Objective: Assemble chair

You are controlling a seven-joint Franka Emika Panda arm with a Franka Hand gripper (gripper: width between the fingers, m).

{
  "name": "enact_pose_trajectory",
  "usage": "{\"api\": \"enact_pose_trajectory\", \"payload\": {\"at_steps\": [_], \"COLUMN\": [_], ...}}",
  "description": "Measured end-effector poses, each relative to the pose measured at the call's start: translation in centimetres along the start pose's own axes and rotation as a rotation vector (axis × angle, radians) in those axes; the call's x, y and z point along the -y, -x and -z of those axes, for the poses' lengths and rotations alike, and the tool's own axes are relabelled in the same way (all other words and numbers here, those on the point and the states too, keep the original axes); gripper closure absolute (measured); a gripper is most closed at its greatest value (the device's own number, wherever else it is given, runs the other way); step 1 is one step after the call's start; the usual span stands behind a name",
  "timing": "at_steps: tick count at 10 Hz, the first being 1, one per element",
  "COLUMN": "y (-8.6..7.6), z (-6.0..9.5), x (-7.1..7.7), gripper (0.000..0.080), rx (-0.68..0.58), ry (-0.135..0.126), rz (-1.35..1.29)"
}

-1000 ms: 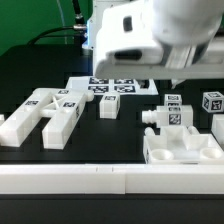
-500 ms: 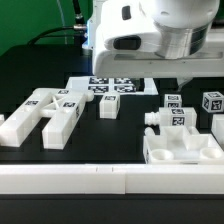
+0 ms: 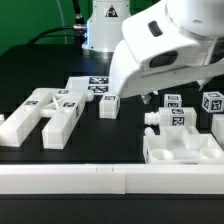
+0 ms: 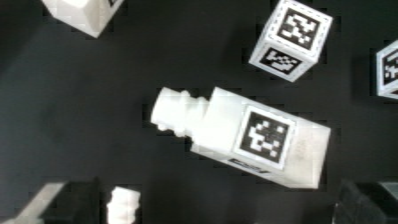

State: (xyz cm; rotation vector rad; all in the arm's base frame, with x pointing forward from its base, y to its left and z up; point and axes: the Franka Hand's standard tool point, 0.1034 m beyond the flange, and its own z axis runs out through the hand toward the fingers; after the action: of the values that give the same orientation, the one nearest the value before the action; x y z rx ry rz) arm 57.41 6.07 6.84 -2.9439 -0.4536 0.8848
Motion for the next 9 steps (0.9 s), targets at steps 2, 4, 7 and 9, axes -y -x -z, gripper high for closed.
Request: {"api": "enact_pose_trajectory", "payload": {"at_steps": [2, 4, 7, 9], "y": [-0.2, -0.8, -1.1, -1.1], "z": [-0.1, -0.5, -1.4, -1.5], "x": [0.0, 1.2, 2.1, 2.0], "gripper": [0.0151, 0.0151, 0.0151, 0.0151], "rx": [-0.006, -0.011, 0.012, 0.013], "ry": [0.019, 0.07, 0.082, 0.081], "rz": [0.056, 0.263, 0.378, 0.376]}}
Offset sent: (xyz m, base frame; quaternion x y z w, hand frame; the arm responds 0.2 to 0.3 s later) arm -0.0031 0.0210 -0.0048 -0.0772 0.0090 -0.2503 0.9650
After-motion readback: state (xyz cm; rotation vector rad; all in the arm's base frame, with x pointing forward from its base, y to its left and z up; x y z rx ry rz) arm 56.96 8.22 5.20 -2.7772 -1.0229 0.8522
